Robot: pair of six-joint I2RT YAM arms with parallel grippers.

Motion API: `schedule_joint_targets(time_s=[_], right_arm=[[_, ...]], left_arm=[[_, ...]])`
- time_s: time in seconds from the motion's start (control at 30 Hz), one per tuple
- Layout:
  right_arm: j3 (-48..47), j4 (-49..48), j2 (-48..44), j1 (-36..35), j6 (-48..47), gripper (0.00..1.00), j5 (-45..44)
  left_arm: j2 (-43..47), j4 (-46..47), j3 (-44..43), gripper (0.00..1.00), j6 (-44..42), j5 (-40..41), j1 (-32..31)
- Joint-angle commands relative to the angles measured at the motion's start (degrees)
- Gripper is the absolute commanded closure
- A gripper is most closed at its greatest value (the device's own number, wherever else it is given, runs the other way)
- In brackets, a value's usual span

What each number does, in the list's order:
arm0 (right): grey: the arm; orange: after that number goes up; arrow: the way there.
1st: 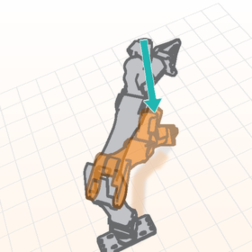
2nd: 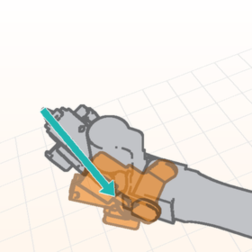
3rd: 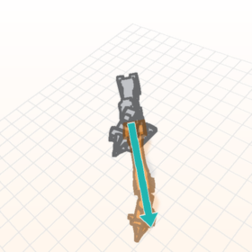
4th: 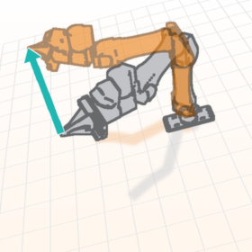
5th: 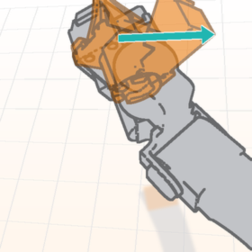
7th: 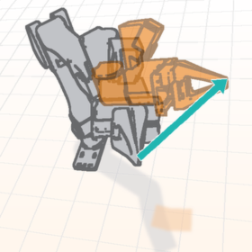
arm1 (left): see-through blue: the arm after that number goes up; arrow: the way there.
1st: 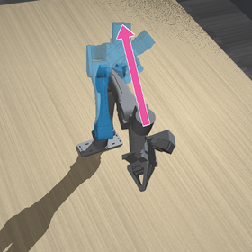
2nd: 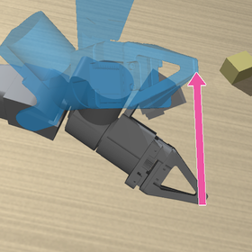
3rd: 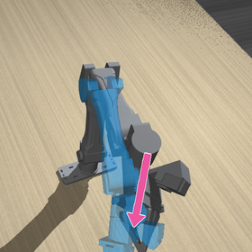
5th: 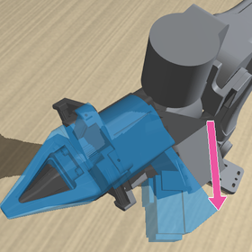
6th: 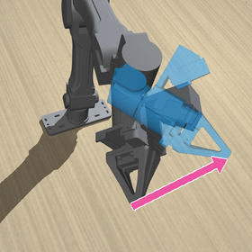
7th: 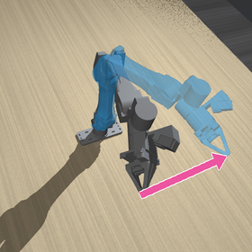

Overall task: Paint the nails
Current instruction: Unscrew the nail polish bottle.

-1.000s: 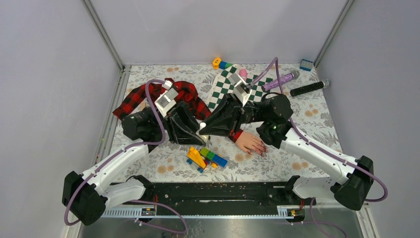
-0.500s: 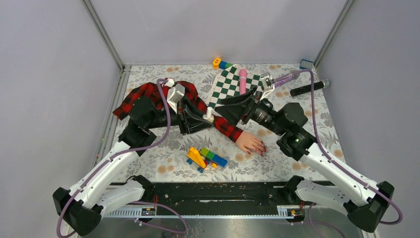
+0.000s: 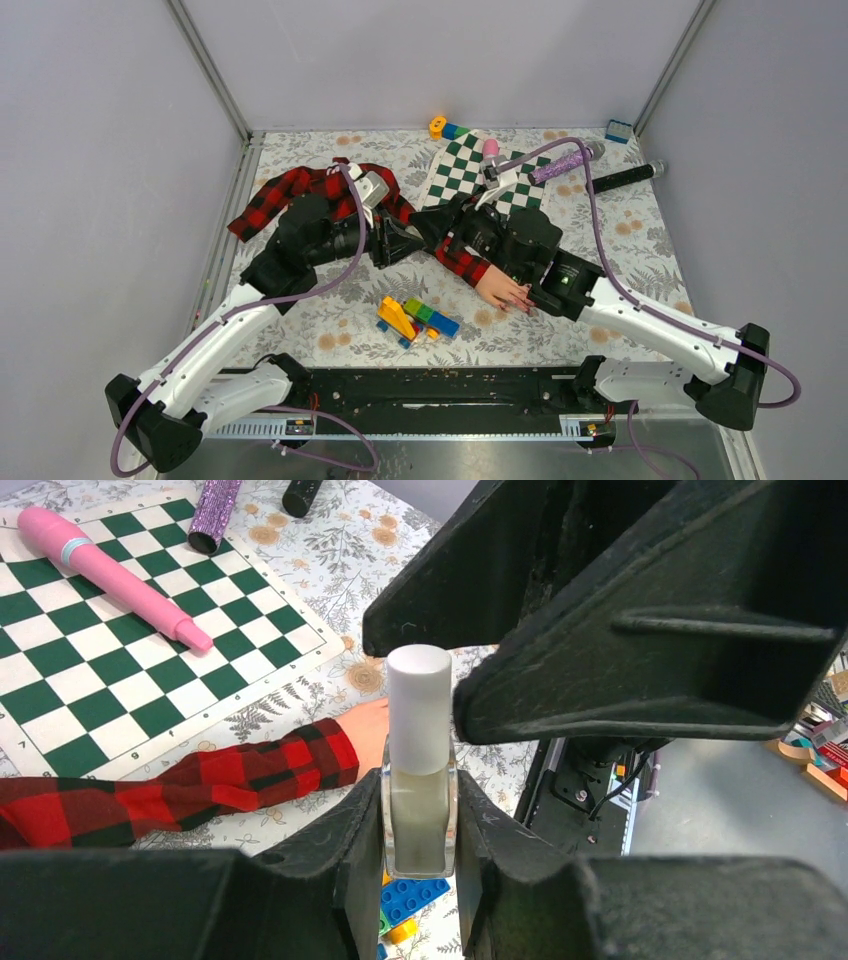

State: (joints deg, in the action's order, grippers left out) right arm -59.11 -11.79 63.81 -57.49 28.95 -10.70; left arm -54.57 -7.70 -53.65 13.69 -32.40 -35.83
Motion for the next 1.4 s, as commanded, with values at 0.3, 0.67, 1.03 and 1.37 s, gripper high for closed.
schedule_joint_targets(time_s=[0.3, 0.67, 1.03, 1.37], right_arm=[[-7.04, 3.55, 5.09, -1.13, -0.19, 0.53, -1.17], [-6.65, 2.93, 5.75, -1.13, 0.76, 1.00, 0.10], [-1.30, -7.64, -1.57, 6.34, -0.78, 1.00, 29.17], [-1.68, -22.48, -2.42, 9.41, 3.47, 1.00, 59.17]], left_arm=[[-0.39, 0.67, -3.39, 1.00, -1.65, 3.09, -0.64], [-0.41, 0.60, -3.47, 1.00, -1.74, 2.67, -0.59], [0.07, 17.04, -0.22, 1.00, 10.01, -18.32, 2.89], [-2.12, 46.61, 3.36, 1.00, 30.27, -35.38, 3.04]])
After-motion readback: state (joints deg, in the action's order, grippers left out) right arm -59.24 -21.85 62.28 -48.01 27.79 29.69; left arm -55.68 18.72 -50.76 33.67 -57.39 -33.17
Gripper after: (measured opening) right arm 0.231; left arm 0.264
